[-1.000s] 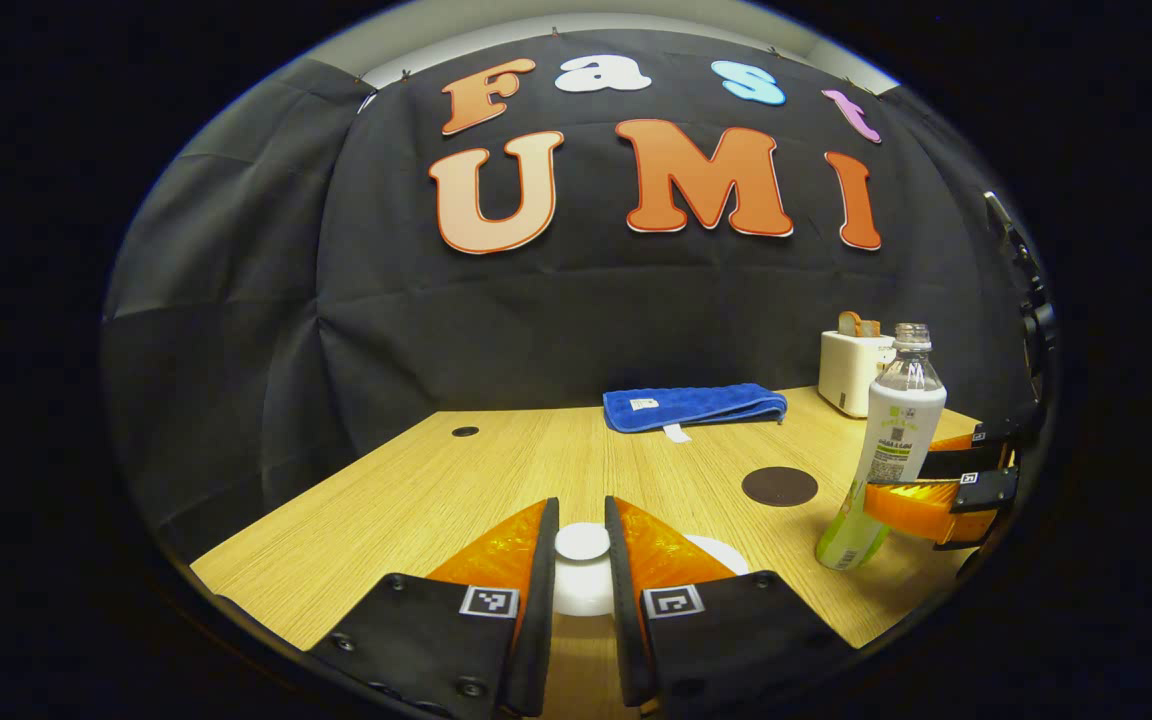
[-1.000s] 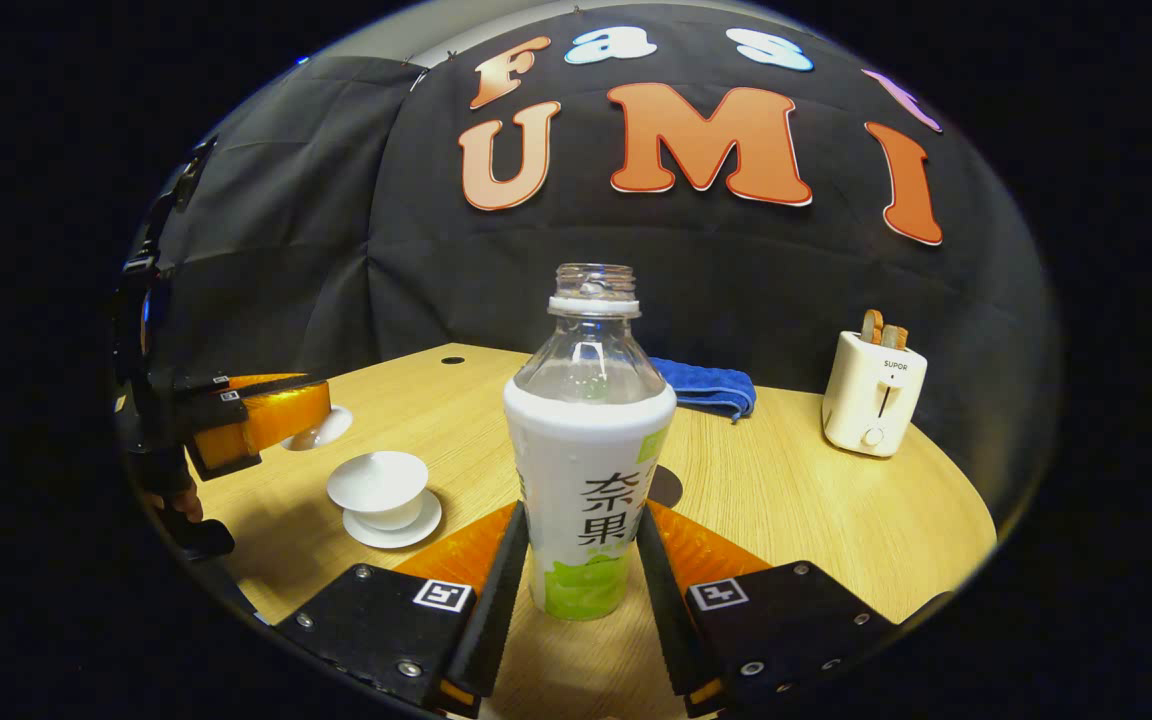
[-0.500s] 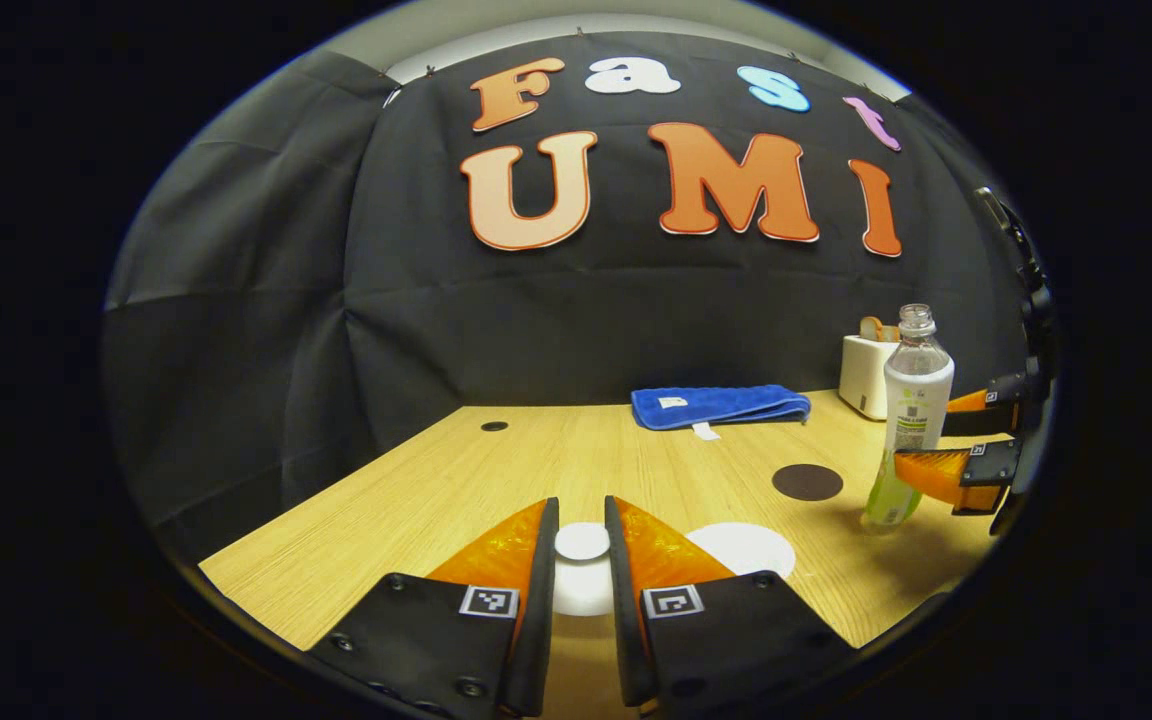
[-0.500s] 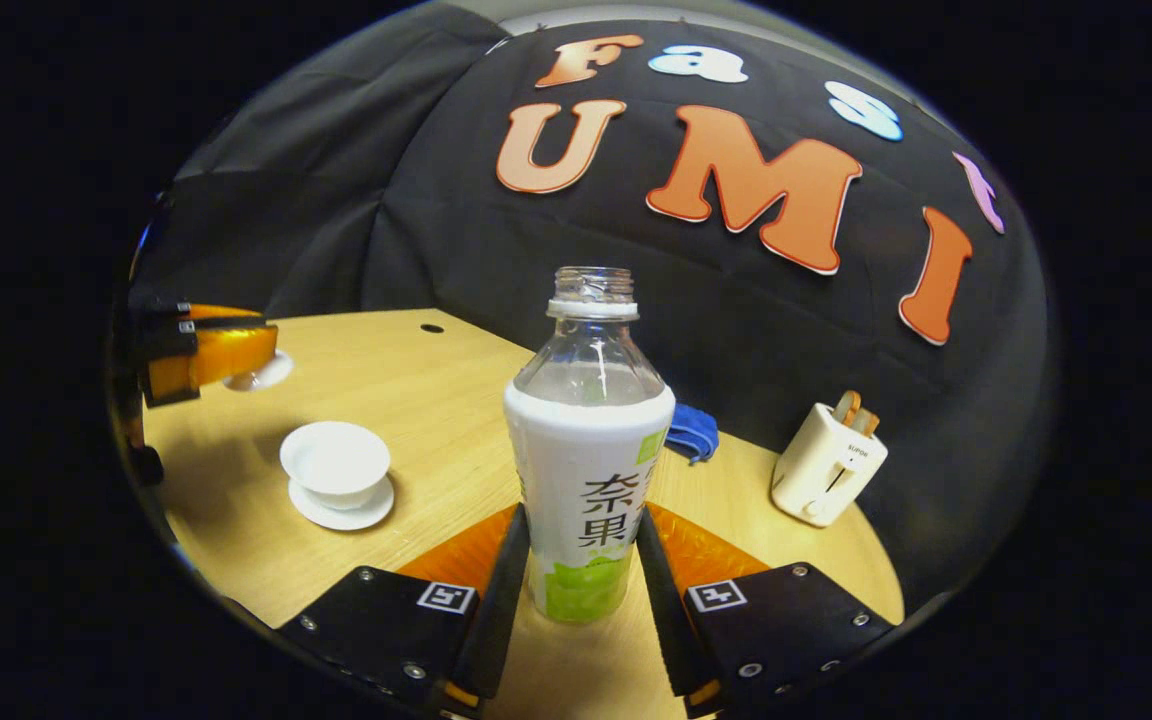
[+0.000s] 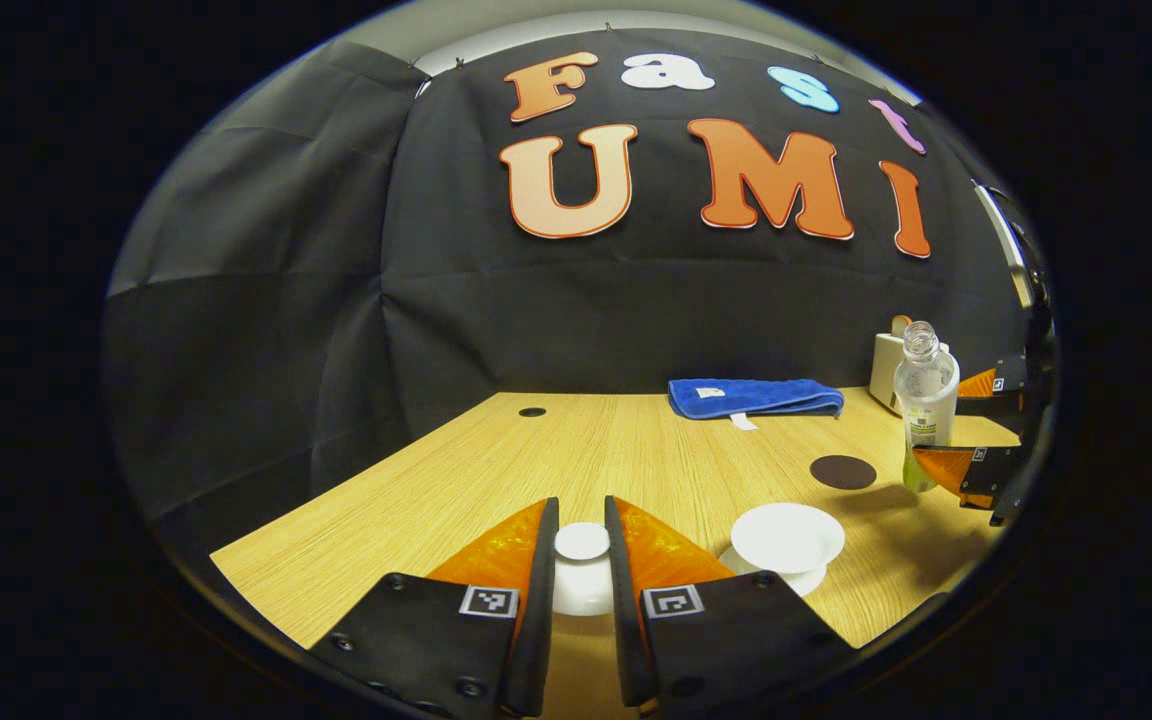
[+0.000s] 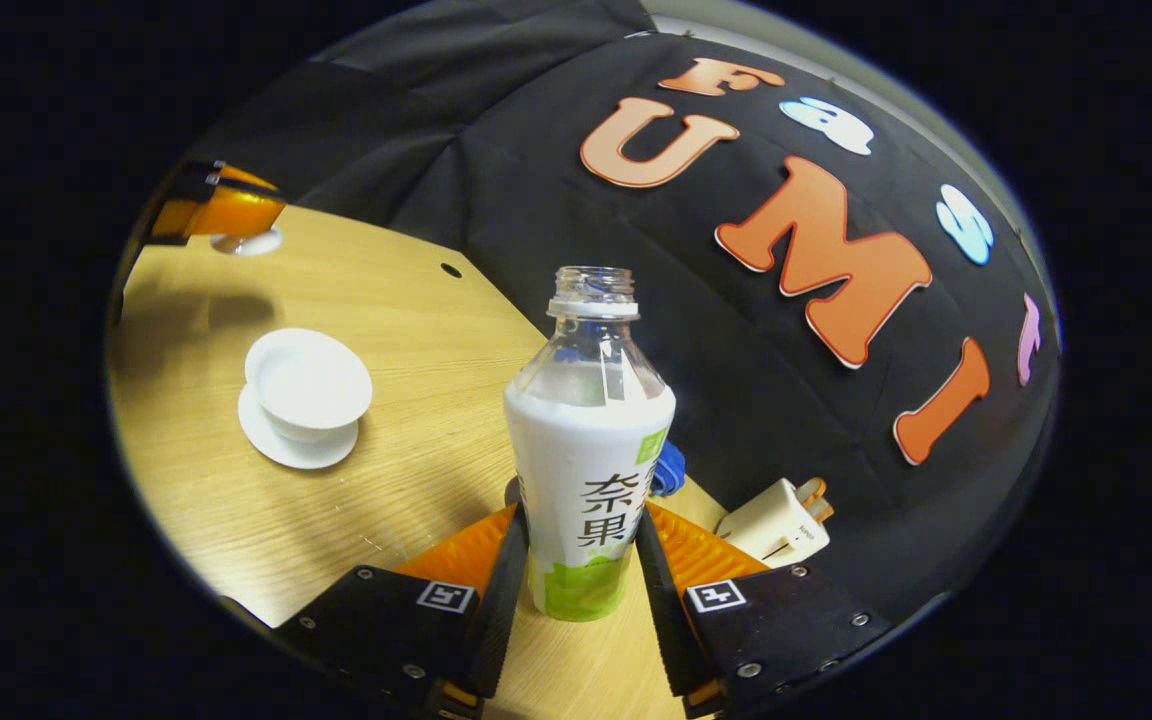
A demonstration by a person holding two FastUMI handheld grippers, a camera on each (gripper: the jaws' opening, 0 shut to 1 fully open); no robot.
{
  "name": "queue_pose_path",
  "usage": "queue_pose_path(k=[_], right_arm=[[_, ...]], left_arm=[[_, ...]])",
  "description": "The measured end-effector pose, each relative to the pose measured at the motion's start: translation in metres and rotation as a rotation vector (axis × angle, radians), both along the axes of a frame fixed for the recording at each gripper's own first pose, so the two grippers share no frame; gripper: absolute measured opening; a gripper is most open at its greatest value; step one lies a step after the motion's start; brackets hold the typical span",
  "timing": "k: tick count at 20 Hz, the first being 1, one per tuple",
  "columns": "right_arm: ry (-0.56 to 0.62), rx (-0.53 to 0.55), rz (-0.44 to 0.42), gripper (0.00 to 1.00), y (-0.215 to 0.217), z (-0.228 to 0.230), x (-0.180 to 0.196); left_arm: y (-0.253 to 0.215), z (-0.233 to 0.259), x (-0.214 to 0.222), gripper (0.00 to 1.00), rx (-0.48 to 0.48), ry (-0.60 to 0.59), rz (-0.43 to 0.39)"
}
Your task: Open the teacup lid with one hand, grasp the water bottle and pour water into the teacup with the other hand; after pouring, place the water bottle on the coaster and then close the teacup lid.
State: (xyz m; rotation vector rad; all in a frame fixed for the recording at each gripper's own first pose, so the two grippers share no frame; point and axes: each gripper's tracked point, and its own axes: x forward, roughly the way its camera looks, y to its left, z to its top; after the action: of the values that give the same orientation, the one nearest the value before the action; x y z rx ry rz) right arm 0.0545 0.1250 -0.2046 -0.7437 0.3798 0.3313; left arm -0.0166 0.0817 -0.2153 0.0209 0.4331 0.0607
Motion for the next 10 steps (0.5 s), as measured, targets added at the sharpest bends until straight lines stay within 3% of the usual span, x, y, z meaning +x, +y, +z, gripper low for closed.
queue_pose_path(k=[10], right_arm=[[-0.081, -0.31, 0.18, 0.63, 0.026, -0.014, -0.006]], left_arm=[[0.011, 0.001, -0.01, 0.31, 0.026, 0.0, 0.016]])
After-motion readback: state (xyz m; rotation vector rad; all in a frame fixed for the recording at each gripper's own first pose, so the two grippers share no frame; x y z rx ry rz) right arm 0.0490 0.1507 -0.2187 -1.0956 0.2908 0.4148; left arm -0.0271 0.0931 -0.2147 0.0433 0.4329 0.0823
